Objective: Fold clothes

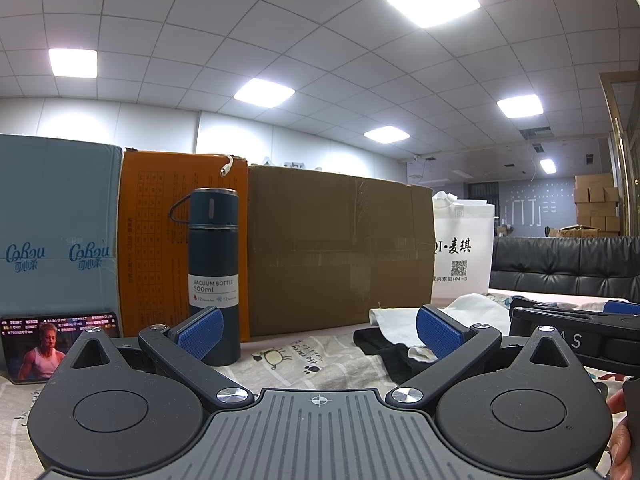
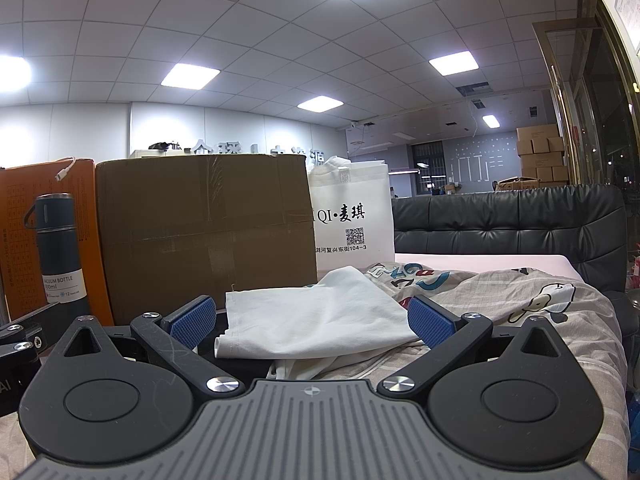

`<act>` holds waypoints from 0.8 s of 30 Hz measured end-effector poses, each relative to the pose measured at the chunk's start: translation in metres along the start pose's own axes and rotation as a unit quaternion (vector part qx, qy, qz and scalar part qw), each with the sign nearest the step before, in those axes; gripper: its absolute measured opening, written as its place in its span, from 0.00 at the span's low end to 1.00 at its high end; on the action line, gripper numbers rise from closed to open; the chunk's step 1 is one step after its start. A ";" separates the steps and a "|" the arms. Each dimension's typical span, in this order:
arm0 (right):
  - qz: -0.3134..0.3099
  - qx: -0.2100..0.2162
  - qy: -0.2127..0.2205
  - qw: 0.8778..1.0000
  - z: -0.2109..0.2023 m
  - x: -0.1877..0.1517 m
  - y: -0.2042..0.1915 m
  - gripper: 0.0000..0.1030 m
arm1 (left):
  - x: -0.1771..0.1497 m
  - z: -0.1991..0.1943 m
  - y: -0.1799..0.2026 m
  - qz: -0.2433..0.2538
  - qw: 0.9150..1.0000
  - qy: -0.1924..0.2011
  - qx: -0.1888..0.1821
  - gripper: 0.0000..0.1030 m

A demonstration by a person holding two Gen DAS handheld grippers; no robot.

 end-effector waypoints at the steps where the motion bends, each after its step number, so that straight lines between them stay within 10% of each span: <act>1: 0.000 0.000 0.000 1.000 0.000 0.000 0.000 1.00 | 0.000 0.000 0.000 0.000 1.000 0.000 0.000 1.00; 24: 0.000 0.000 0.000 1.000 0.000 0.000 0.000 1.00 | 0.000 0.000 0.001 0.000 1.000 0.001 -0.003 1.00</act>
Point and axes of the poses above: each gripper's, at about its wrist camera, not at the fingertips, and z roughly the way its jaws point, y to its right, x to its top, the point moved 5 cm from there along z, roughly the way its jaws point, and after that the axes turned 4 degrees about z, right-handed, at the moved point
